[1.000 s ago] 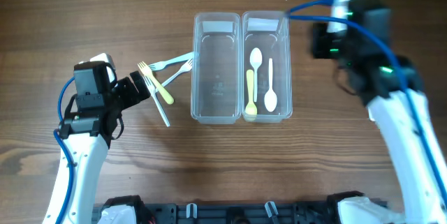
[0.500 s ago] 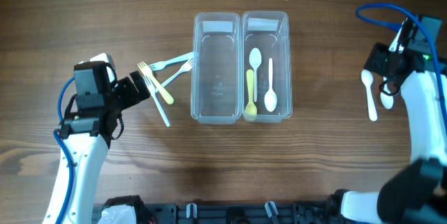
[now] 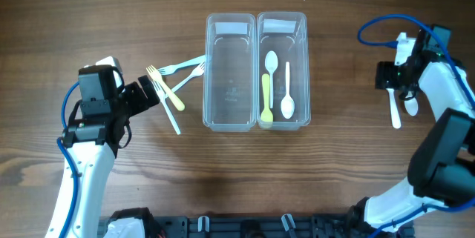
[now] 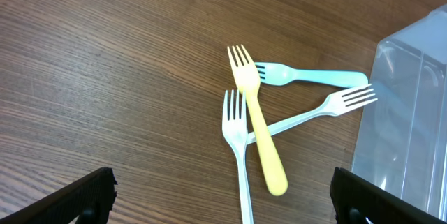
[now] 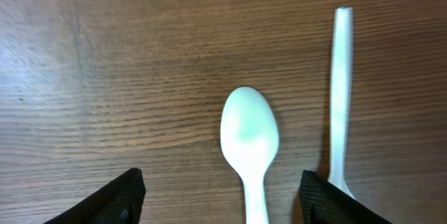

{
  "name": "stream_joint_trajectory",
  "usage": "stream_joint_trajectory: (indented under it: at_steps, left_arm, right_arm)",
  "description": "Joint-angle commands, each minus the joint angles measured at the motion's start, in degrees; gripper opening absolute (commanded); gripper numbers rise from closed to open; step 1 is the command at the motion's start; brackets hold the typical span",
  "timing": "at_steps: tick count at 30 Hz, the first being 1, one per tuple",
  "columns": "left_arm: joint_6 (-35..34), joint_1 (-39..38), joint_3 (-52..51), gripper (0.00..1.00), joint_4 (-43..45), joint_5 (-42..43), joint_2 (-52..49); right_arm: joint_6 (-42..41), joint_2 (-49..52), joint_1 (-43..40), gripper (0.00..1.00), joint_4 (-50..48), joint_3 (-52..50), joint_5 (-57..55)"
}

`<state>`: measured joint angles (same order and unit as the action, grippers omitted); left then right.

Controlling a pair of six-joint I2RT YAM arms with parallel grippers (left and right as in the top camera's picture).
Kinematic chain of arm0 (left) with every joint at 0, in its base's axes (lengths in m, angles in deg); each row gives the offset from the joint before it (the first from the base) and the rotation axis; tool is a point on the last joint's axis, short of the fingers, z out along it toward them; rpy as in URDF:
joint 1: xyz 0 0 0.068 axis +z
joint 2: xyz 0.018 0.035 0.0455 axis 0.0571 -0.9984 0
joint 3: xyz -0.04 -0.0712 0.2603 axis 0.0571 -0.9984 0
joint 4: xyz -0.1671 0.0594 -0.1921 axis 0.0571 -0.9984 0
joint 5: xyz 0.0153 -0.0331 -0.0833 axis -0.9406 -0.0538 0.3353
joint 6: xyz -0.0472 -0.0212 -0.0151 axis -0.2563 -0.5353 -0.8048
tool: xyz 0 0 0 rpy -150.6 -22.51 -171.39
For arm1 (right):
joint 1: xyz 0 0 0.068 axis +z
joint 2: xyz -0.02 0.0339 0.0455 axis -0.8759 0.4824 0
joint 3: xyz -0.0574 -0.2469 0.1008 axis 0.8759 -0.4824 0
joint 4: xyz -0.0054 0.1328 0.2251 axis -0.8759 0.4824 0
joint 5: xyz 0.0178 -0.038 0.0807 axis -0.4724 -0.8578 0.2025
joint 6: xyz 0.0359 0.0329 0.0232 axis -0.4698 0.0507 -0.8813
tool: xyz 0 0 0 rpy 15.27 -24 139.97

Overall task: Pack container
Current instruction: 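Move the right gripper to the next white spoon and grasp it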

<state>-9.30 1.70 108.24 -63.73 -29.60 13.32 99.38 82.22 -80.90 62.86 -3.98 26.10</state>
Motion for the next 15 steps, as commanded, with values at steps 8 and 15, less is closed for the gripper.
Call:
stream_joint_trajectory:
  at_steps: [8, 15]
  left_arm:
    - [1.4, -0.2, 0.9, 1.00, 0.2, -0.3, -0.3]
    - [1.4, -0.2, 0.9, 1.00, 0.2, -0.3, -0.3]
  right_arm:
    - [-0.2, 2.1, -4.7, 0.74, 0.5, -0.1, 3.2]
    - [-1.7, 3.9, -5.0, 0.71, 1.2, -0.2, 5.8]
